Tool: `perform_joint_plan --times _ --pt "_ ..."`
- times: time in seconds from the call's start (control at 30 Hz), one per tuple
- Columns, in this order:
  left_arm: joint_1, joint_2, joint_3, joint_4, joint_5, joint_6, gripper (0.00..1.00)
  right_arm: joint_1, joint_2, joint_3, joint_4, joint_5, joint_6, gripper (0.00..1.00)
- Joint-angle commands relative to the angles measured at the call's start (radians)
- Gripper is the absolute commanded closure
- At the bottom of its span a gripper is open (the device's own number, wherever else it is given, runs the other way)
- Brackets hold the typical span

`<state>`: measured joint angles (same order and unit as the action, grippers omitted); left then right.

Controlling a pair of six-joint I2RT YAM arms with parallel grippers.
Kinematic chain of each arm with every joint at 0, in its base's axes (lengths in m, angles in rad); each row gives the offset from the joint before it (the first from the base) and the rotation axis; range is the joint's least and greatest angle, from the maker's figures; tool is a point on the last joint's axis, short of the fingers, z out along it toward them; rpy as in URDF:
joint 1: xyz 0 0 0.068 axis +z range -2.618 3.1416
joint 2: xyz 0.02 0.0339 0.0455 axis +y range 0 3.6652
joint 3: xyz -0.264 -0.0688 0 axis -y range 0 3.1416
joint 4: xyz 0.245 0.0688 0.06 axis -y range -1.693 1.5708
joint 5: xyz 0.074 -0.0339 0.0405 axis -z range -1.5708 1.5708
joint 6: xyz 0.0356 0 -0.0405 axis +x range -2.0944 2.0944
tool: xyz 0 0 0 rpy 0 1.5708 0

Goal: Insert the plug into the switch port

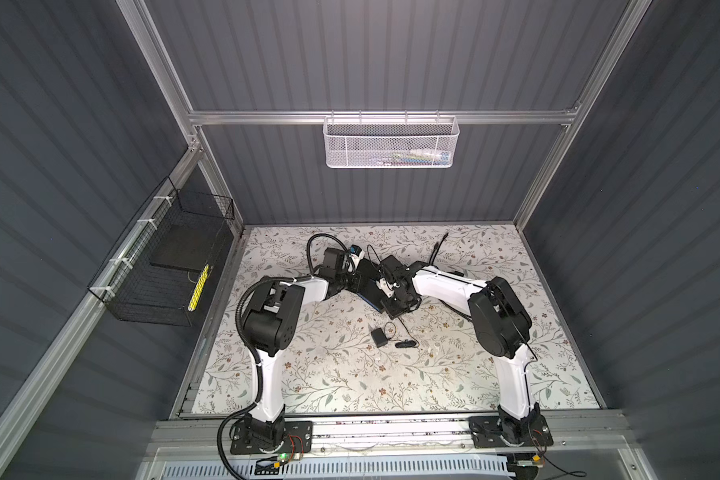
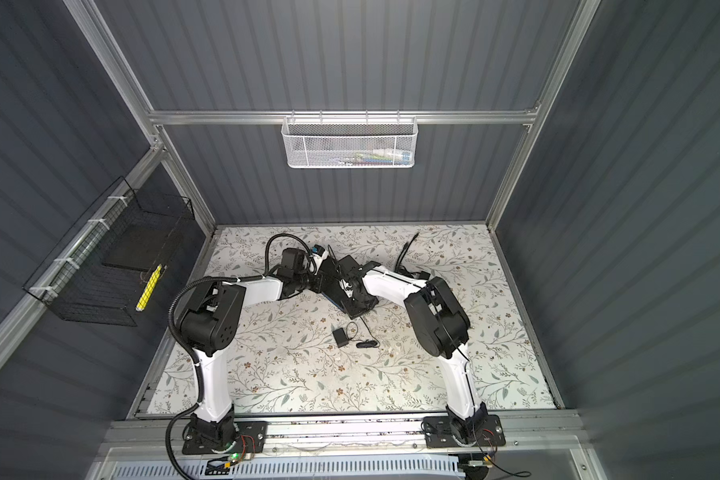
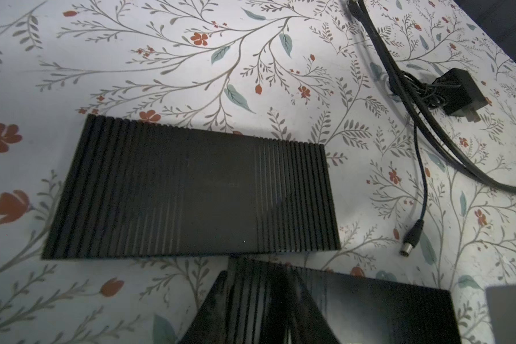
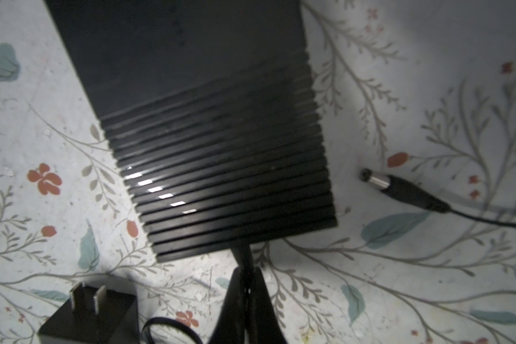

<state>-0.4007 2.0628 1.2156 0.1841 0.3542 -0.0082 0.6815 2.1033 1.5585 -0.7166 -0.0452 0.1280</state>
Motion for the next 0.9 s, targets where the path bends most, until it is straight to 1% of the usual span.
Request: perform_joint_plan --times 0.0,0.3,0.5,0.6,0.73,0.77,0.8,0.87 --pt "-0.133 0.071 -0.079 -0.271 0.183 -0.019 0.67 0.001 0.004 0.126 0.430 -0.005 -0.002 1.00" --pt "-0.135 0.065 -0.073 -0.277 0.174 -0.018 0.67 0.000 0.015 0.137 0.427 -0.011 -0.001 1.00" --pt "-0.110 0.042 -0.044 -0.334 0.115 0.004 0.64 0.001 -0.025 0.032 0.442 -0.016 -0.034 1.00" --pt "-0.081 0.028 -0.033 -0.351 0.086 -0.012 0.62 0.000 -0.057 -0.037 0.456 -0.010 -0.039 0.93" --pt "-0.043 0.008 -0.020 -0.389 -0.002 -0.032 0.61 -0.001 -0.114 -0.138 0.451 0.001 -0.049 0.77" --pt "-0.030 -0.001 -0.018 -0.396 -0.016 -0.043 0.61 -0.002 -0.129 -0.163 0.444 0.004 -0.051 0.75" --pt "-0.020 -0.014 -0.021 -0.399 -0.055 -0.055 0.61 -0.007 -0.152 -0.197 0.435 0.004 -0.054 0.72" --pt "0.000 -0.040 -0.024 -0.404 -0.076 -0.067 0.60 -0.015 -0.193 -0.253 0.424 0.001 -0.062 0.69"
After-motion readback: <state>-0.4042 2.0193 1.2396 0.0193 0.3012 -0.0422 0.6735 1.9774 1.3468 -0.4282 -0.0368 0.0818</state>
